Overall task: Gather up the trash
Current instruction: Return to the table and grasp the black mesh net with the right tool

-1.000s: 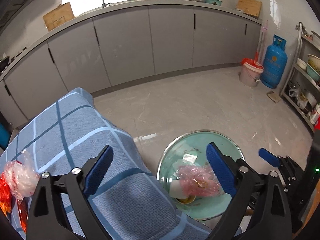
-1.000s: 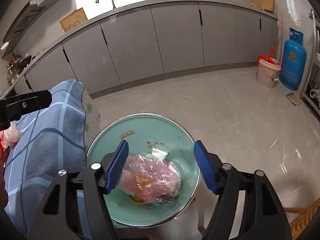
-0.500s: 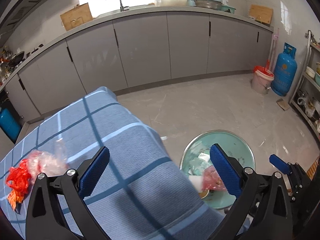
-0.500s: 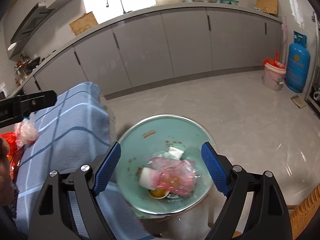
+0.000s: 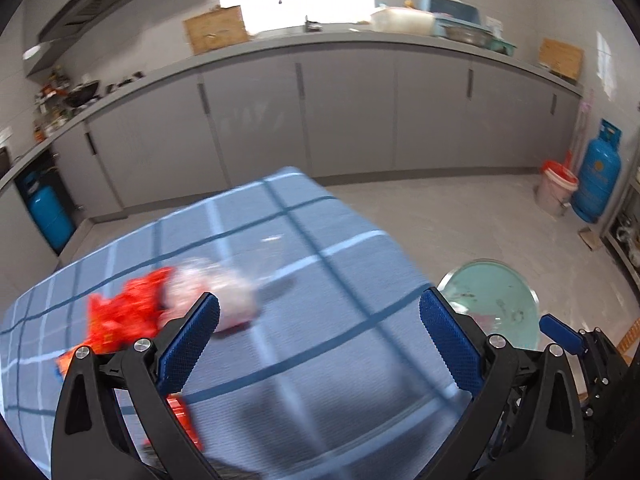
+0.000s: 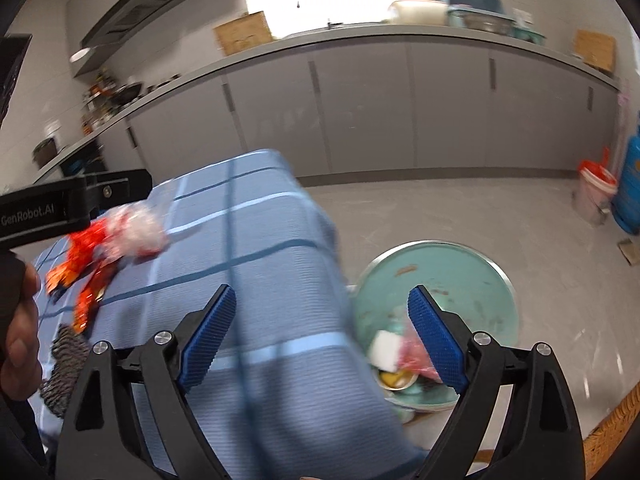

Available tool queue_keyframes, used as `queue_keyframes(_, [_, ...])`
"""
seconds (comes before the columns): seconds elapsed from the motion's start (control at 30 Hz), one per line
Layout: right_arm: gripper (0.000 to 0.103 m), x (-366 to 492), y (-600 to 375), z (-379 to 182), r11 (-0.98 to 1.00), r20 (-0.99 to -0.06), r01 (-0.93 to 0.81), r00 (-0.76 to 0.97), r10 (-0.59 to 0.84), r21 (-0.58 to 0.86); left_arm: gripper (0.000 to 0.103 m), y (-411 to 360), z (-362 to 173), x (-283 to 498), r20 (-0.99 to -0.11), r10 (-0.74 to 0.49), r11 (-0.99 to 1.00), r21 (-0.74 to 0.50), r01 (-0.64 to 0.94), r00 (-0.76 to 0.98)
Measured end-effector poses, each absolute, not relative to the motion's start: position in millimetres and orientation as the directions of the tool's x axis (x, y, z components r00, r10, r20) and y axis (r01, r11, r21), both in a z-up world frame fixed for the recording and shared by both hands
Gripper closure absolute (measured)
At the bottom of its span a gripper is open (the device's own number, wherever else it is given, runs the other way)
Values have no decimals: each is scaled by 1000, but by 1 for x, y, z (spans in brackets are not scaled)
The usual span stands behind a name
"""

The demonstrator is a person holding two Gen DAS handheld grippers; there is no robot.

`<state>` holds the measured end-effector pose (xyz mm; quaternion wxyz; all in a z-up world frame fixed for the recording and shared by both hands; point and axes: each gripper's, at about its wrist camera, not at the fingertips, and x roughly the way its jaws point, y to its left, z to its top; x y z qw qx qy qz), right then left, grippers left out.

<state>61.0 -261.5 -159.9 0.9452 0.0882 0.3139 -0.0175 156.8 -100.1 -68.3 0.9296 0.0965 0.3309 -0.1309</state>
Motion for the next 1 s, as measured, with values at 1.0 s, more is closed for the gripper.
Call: queue_keyframes(1.0, [34,58,-31,-179,895,-728,-443,593,344,62,4,165,-129,108,-723,244,969,166,-180,647])
